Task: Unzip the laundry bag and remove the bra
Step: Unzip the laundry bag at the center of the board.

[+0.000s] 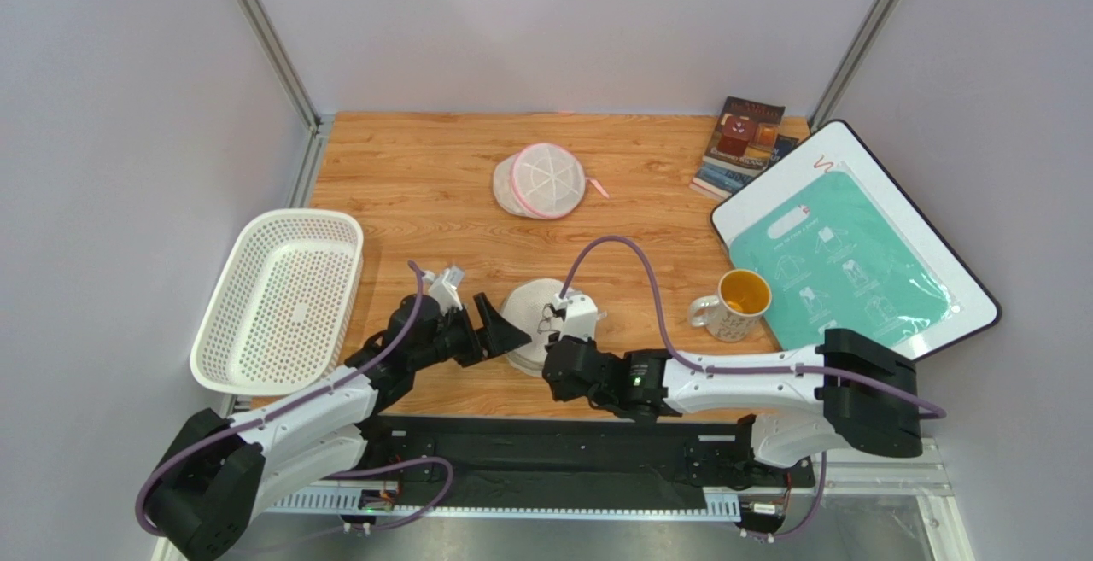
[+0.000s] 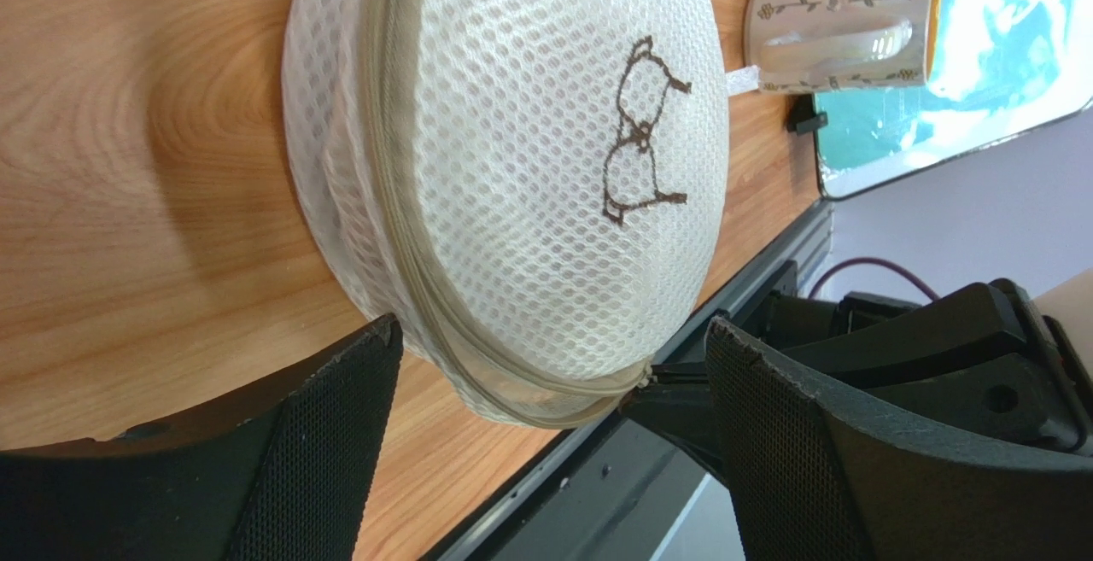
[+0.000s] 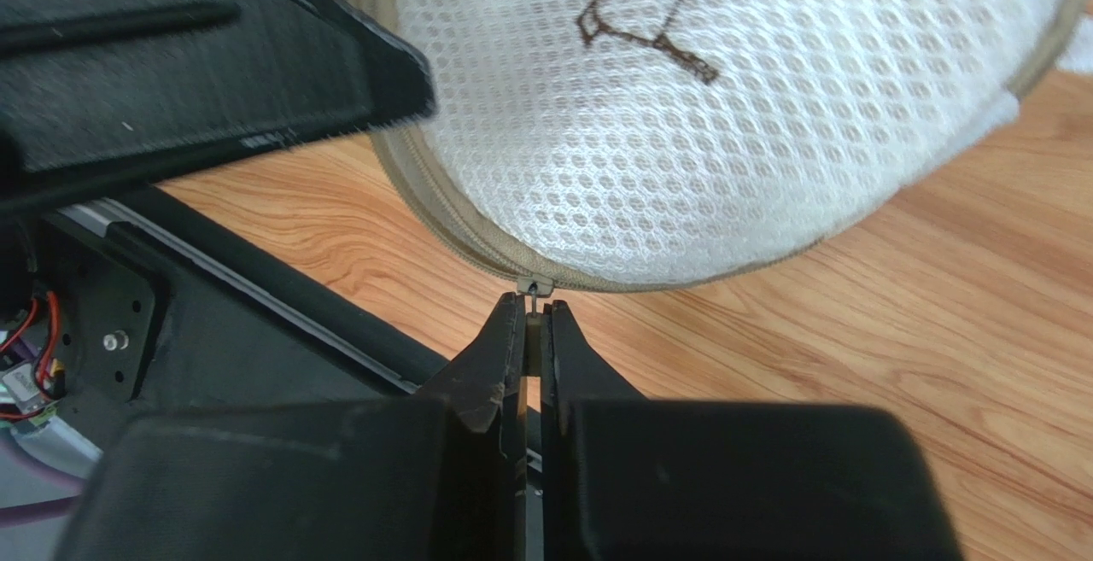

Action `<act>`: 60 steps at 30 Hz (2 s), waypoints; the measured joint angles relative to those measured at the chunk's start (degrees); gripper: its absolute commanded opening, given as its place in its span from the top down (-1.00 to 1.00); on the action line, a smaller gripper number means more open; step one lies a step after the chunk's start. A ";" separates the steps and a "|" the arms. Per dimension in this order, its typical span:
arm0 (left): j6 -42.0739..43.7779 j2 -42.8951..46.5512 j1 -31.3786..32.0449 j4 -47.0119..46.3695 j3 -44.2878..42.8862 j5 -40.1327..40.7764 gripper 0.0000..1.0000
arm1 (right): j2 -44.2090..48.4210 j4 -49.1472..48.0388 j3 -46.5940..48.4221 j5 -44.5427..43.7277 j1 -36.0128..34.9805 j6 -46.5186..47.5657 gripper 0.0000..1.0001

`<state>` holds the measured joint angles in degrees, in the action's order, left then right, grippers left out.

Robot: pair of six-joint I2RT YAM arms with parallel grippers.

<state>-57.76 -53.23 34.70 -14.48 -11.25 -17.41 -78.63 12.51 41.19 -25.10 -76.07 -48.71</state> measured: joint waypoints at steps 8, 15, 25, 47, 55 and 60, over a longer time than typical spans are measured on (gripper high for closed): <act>-1.49 2.45 3.58 0.35 3.85 1.64 -0.83 | -4.74 -1.84 4.98 1.36 -1.81 1.16 1.00; -2.86 2.69 3.87 0.63 4.57 3.06 -0.09 | -7.13 -2.56 6.82 2.19 -2.56 1.64 1.00; -3.76 0.85 3.87 -1.33 4.55 3.80 0.68 | -7.37 -2.45 6.75 2.25 -2.67 1.64 1.00; -4.02 -3.87 4.50 -2.45 1.18 3.34 1.00 | -2.67 -3.69 1.31 1.57 -2.89 -0.61 1.00; -4.07 -6.03 3.78 -3.08 0.39 3.13 1.00 | -1.03 -3.30 -1.22 1.01 -3.21 -1.68 1.00; -3.87 -6.03 2.60 -3.10 0.39 2.91 1.00 | 1.14 -2.10 -3.43 0.24 -3.37 -2.58 1.00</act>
<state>-61.63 -59.27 37.30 -17.58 -10.85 -14.50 -77.49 10.41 37.76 -24.86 -79.44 -51.29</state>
